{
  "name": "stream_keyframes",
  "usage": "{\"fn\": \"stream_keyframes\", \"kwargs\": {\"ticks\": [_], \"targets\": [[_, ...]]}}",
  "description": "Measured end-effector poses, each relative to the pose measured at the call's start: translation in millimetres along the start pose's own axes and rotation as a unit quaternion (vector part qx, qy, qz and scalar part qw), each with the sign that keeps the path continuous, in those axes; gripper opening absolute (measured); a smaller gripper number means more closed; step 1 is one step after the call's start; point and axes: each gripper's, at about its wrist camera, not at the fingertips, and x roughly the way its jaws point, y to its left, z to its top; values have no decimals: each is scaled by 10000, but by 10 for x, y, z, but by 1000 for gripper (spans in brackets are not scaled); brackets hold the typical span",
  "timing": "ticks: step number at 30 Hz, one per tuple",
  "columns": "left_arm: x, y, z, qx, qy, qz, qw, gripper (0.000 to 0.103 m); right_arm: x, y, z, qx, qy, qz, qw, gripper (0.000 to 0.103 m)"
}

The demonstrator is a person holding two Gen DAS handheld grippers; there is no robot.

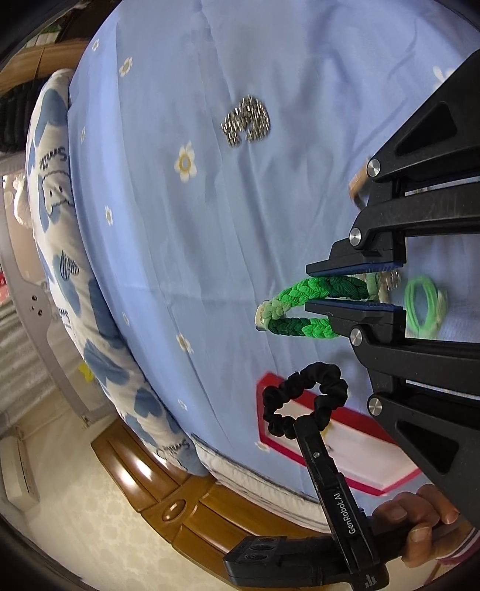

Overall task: Organize jewelry
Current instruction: 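Grasp the black scrunchie with the left tool while the right tool grasps the green bracelet, then carry scrunchie and green bracelet into the red tray and open both tools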

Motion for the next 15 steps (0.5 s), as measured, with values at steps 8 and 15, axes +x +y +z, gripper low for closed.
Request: {"fn": "stream_keyframes", "kwargs": {"ticks": [8,15], "targets": [[-255,331,-130,-294,-143,97,9994,8,120,389,-80,-193,136,229,9995,12],[-445,647,-211,-555,-267,216,9979,8,239,689,-146,-374,251,440,9980,12]]}}
